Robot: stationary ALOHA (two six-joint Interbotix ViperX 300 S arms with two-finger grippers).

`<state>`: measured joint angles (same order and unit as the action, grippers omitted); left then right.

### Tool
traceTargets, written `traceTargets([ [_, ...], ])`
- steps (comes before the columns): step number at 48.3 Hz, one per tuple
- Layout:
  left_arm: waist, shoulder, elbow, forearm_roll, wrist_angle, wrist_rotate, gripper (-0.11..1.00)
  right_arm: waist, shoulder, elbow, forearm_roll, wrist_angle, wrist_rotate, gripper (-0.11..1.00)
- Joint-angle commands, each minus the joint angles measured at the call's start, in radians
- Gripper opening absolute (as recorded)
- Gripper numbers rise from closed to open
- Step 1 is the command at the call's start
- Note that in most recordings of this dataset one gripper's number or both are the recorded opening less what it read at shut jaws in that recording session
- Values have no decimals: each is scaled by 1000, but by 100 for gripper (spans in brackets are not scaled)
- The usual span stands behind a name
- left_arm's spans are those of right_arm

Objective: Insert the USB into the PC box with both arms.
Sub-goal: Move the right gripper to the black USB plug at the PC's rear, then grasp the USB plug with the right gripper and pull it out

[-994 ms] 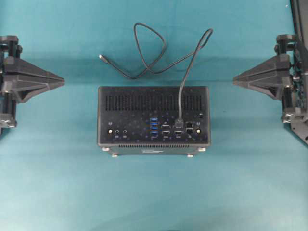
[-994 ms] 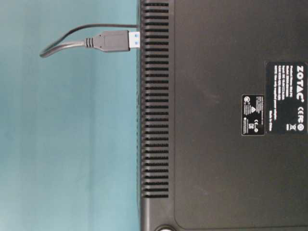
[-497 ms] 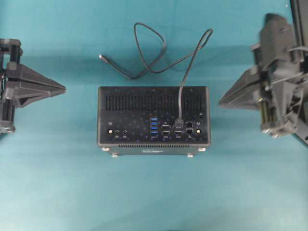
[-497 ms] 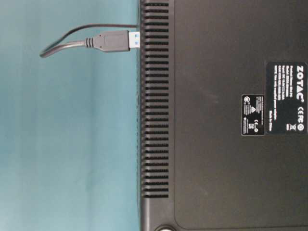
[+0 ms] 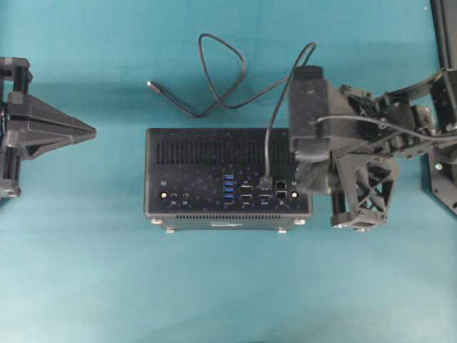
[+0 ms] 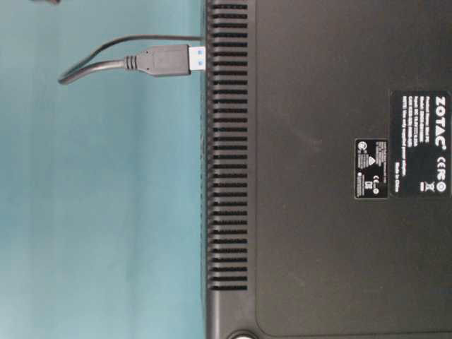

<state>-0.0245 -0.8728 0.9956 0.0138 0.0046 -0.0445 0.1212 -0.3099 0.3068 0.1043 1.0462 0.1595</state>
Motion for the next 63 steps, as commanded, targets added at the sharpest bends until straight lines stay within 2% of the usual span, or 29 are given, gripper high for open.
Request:
traceTargets([
  [1,-2,3,-21,2,-5,2,0,3,-9,-40,-25,0,15,51],
  [6,-2,3,-18,3,-5,2,0,8,-2,-44,-51,-5,55,77],
  [9,-5,3,-18,2,-5,2,0,12,3,-46,-66,-12,84,84],
  [22,-12,2,-17,2,-5,0,0,31,35,-55,-117,-58,114,81],
  [41,-18,0,-12,2,31,-11,0,29,109,-126,-124,-55,112,79],
  [63,-20,-35,9,2,32,-14,0,25,117,-123,-137,-49,112,71],
])
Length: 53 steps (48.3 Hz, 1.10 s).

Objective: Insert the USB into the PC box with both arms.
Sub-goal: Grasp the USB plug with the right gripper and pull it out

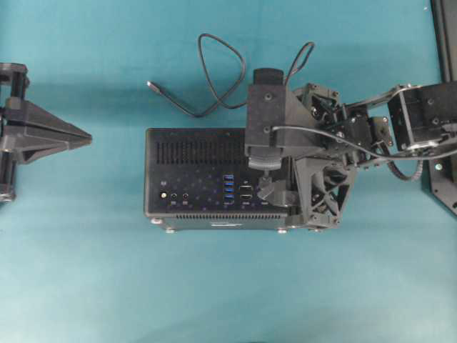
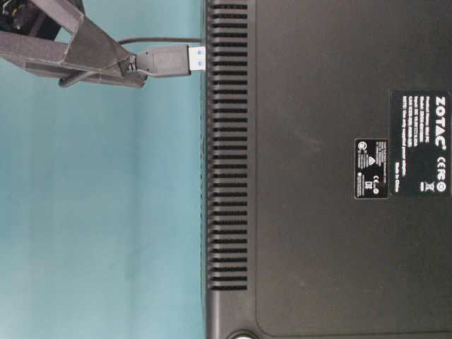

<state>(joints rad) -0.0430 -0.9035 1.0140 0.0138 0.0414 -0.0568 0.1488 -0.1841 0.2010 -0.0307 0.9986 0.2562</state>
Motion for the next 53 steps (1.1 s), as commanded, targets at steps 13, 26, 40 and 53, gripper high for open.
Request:
traceTargets([
  [13,-6,-12,-8,3,-5,0,0,0,-6,-15,-2,15,14,65],
  [26,-8,-12,-6,2,-3,-2,0,0,-6,-2,2,12,11,48],
  [40,-8,-14,-6,2,-3,-3,0,0,-6,9,5,-2,12,44],
  [53,-8,-12,-6,2,-3,-3,0,2,-3,12,6,-3,12,31],
])
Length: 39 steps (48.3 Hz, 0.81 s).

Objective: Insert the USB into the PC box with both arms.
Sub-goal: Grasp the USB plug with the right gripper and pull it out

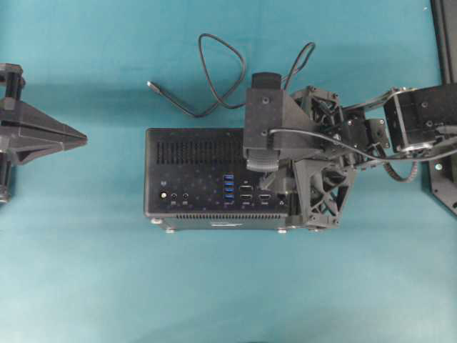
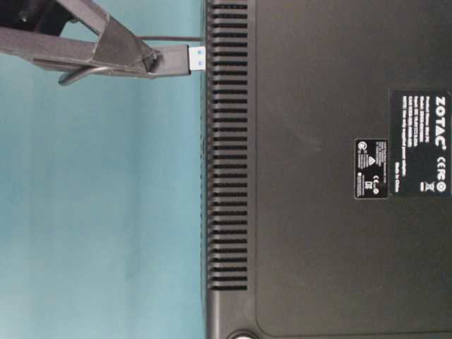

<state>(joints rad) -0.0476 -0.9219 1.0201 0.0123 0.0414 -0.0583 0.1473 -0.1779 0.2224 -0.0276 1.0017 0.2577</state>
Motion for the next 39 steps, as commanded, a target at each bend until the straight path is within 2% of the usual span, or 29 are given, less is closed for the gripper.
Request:
traceTargets([
  [1,-3,5,-12,3,-3,-2,0,3,-8,-8,3,-5,11,30],
  [14,-3,-9,-6,3,-5,-28,0,14,-8,-12,3,-6,8,13],
  [31,-3,-15,-6,3,-5,-40,0,14,-15,-28,-6,-9,9,11],
  [39,-3,-15,-8,3,-5,-40,0,15,-15,-72,-49,2,9,11],
])
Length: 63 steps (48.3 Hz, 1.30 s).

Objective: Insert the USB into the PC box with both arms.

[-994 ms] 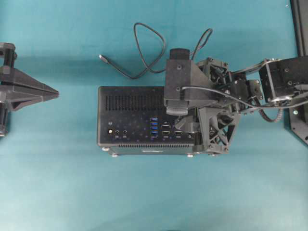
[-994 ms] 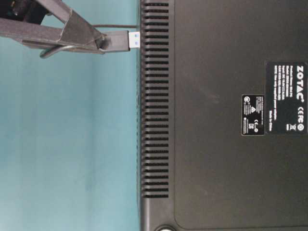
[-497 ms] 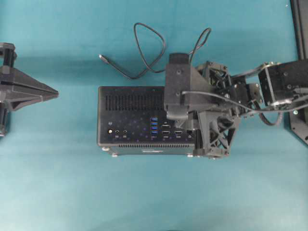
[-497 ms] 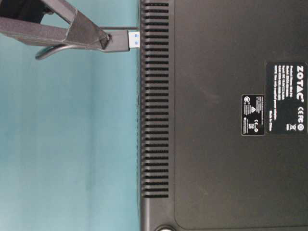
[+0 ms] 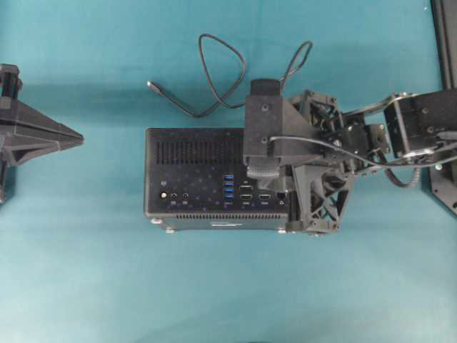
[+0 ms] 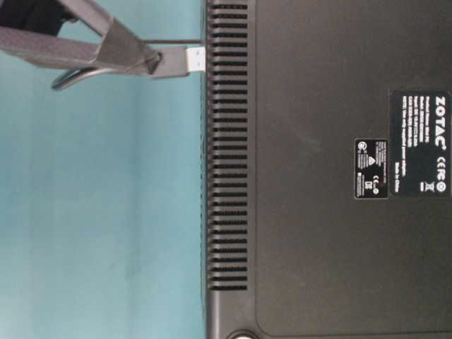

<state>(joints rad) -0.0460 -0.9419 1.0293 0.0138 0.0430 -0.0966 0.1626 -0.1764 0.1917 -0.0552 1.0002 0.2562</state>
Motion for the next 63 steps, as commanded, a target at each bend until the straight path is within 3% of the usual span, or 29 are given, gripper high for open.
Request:
traceTargets([
  [1,-5,5,-17,2,-6,-2,0,-2,-15,-48,-31,8,11,11],
  [10,-5,5,-17,2,-6,-2,0,8,-8,-86,-110,26,12,11],
  [30,-5,3,-14,2,-6,-12,0,40,38,-98,-222,15,14,10],
  [63,-5,-3,-5,3,-15,-28,0,44,74,-77,-233,-67,15,10],
])
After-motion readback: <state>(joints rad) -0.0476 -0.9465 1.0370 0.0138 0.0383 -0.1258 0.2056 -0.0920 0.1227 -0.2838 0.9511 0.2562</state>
